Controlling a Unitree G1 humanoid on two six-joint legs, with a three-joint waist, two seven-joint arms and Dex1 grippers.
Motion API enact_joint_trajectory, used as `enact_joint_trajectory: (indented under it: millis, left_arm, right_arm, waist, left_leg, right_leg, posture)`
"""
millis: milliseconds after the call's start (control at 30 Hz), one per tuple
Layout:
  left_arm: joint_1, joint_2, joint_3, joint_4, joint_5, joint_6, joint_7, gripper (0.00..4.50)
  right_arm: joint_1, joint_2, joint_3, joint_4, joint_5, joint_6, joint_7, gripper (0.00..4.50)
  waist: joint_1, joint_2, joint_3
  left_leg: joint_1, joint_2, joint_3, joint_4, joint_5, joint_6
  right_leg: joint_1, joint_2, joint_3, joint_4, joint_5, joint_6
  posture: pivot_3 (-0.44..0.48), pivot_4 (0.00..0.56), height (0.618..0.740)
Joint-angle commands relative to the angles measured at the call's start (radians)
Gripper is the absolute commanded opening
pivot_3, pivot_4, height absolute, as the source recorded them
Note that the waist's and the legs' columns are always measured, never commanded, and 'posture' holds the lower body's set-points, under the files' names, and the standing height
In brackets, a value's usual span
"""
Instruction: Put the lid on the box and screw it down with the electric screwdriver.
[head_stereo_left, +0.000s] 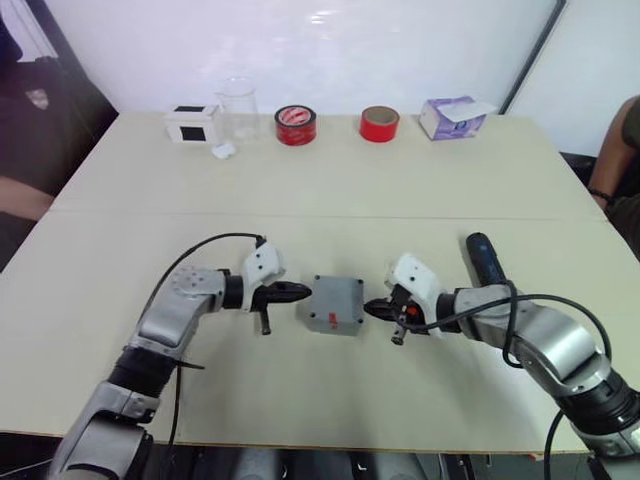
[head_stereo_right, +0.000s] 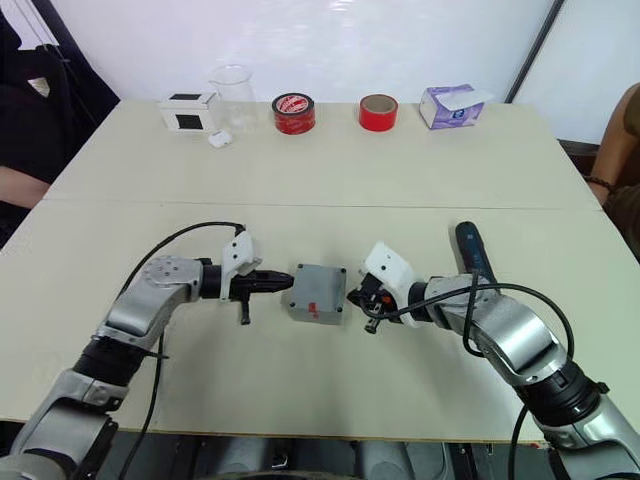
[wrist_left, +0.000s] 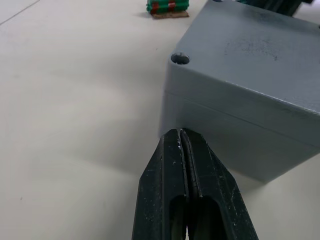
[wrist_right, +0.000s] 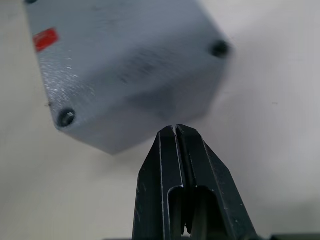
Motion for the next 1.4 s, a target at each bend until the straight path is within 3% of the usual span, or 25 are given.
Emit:
enact_joint_trajectory:
  millis: [33, 267, 500, 667, 833, 1033, 1400]
  left_arm:
    - [-0.056, -0.061, -0.018, 0.049, 0.019, -0.050, 0.014, 0.00]
    - [-0.107, -0.087, -0.025, 0.139, 0.090, -0.128, 0.035, 0.00]
    - [-0.067, 0.037, 0.006, 0.078, 0.071, -0.104, -0.063, 0.00]
    - [0.047, 0.141, -0.003, -0.117, -0.014, 0.005, -0.183, 0.00]
    - [0.086, 0.151, -0.010, -0.214, -0.042, 0.081, -0.181, 0.00]
    - [0.063, 0.089, -0.016, -0.196, -0.015, 0.070, -0.106, 0.00]
    - [0.022, 0.083, -0.012, -0.129, 0.015, 0.019, -0.093, 0.00]
  right_arm:
    - [0.006, -0.006, 0.000, -0.106, 0.033, 0.029, 0.048, 0.01]
    - [0.020, -0.056, -0.011, -0.171, 0.002, 0.066, 0.067, 0.01]
    - [0.006, -0.160, -0.107, -0.090, -0.082, -0.020, 0.080, 0.01]
    - [-0.061, -0.081, -0.063, 0.051, -0.157, -0.091, 0.070, 0.01]
    - [-0.092, 0.008, -0.012, 0.123, -0.205, -0.121, 0.079, 0.01]
    - [-0.081, 0.066, 0.018, 0.112, -0.213, -0.111, 0.095, 0.01]
    - [0.025, 0.087, -0.021, -0.049, -0.163, -0.018, 0.086, 0.01]
  waist:
    - [0.004, 0.000, 0.000]
    - [0.012, 0.000, 0.000]
    - [0.012, 0.000, 0.000]
    - [-0.003, 0.000, 0.000]
    - [-0.003, 0.000, 0.000]
    - [-0.006, 0.000, 0.000]
    - [-0.008, 0.000, 0.000]
  left_leg:
    - [0.000, 0.000, 0.000, 0.000, 0.000, 0.000]
    - [0.000, 0.000, 0.000, 0.002, 0.000, 0.000]
    - [0.000, 0.000, 0.000, 0.003, 0.000, 0.000]
    - [0.000, 0.001, 0.000, 0.003, 0.000, 0.000]
    - [0.000, 0.001, 0.000, 0.005, 0.000, 0.000]
    - [0.000, 0.000, 0.000, 0.006, 0.000, 0.001]
    - [0.000, 0.000, -0.001, 0.007, 0.000, 0.001]
  right_leg:
    - [0.000, 0.000, 0.000, 0.000, 0.000, 0.000]
    - [0.000, 0.001, 0.000, 0.001, 0.000, 0.000]
    - [0.000, 0.001, 0.000, 0.002, 0.000, 0.000]
    - [0.000, 0.001, 0.001, 0.002, 0.000, 0.000]
    - [0.001, 0.001, 0.000, 0.003, 0.000, 0.000]
    - [0.001, 0.001, 0.000, 0.004, 0.000, 0.000]
    - [0.001, 0.001, -0.001, 0.006, 0.000, 0.000]
  posture:
    - [0.000, 0.150, 0.740]
    - [0.000, 0.150, 0.740]
    - [0.000, 0.150, 0.740]
    - [0.000, 0.150, 0.740]
    - [0.000, 0.150, 0.740]
    - [0.000, 0.150, 0.740]
    - [0.000, 0.150, 0.740]
